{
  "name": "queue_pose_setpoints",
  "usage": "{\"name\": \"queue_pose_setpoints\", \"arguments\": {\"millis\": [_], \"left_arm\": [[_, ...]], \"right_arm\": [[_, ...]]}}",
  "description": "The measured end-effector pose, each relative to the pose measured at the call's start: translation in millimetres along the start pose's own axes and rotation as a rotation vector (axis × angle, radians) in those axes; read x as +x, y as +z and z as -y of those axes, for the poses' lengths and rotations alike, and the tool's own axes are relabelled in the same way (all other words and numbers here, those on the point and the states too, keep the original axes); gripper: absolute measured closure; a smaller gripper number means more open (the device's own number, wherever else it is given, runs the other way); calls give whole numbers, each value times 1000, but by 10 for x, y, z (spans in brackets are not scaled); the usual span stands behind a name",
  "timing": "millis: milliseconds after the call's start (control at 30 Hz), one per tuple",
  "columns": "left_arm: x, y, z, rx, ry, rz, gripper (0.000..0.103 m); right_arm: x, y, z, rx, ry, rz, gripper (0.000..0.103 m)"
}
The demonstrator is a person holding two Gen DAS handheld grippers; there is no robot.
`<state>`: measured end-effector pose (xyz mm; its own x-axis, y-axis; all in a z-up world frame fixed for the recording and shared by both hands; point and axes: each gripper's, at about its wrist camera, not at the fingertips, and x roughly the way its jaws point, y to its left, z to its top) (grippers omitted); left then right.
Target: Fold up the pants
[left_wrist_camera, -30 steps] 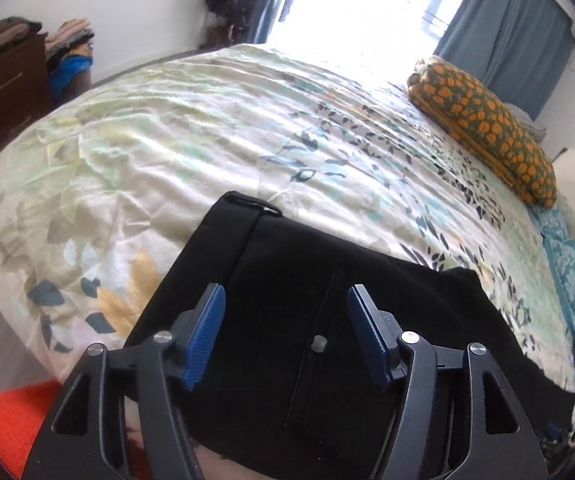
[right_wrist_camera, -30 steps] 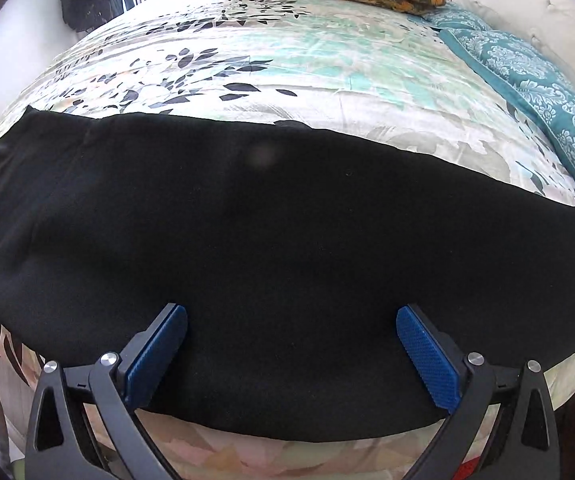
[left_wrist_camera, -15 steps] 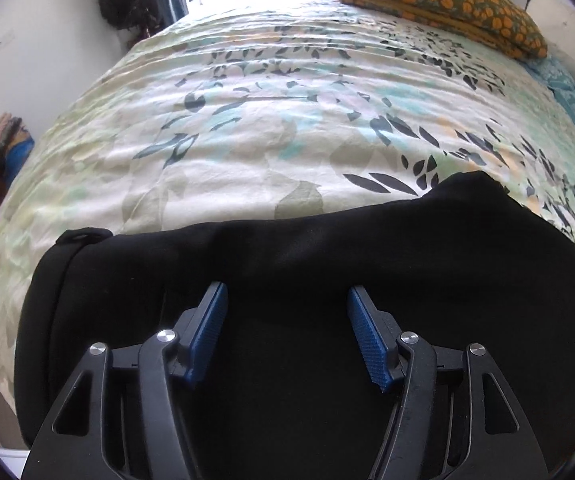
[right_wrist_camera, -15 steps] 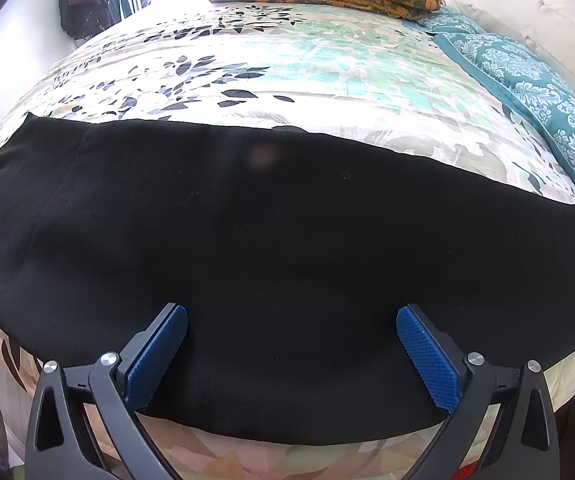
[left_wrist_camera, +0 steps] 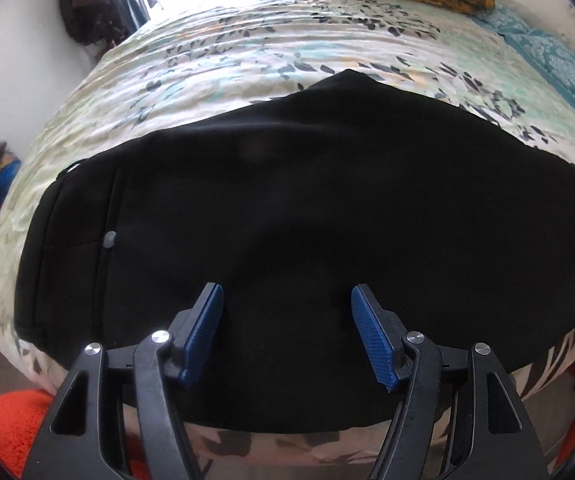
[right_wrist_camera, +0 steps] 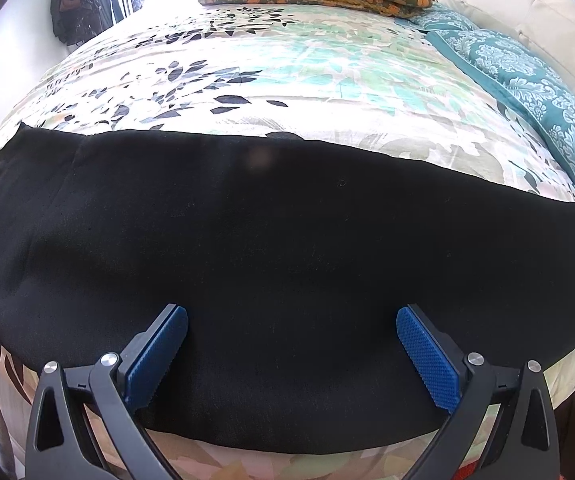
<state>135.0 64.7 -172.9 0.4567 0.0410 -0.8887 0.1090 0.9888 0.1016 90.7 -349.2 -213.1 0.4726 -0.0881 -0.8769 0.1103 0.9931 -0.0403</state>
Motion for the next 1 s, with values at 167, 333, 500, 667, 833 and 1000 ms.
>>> {"name": "queue_pose_setpoints", "arguments": {"millis": [167,333,500,667,833,1000], "left_arm": [[-153,43,-90,-55,-45,56,35],[-132,-25,-92,-60,-63,151,35],[-131,-28,-61,-72,-90,175,35],[-254,12,-37,-70,-132,211,35],[-379,67,-51,-92,-183,233,35],[-434,84,34,-54,-192,243,35]], "right_arm": [[-339,46,-101,-5,35,136,0],[-411,103,-370,-94,24,187,0],[-350,-1,-675,-247,-17,152,0],[-447,-126,-795,-330,-43,178,0],[-601,-124,-775,-307,-44,193,0],[-750,-92,-741,-346,-25,190,0]]}}
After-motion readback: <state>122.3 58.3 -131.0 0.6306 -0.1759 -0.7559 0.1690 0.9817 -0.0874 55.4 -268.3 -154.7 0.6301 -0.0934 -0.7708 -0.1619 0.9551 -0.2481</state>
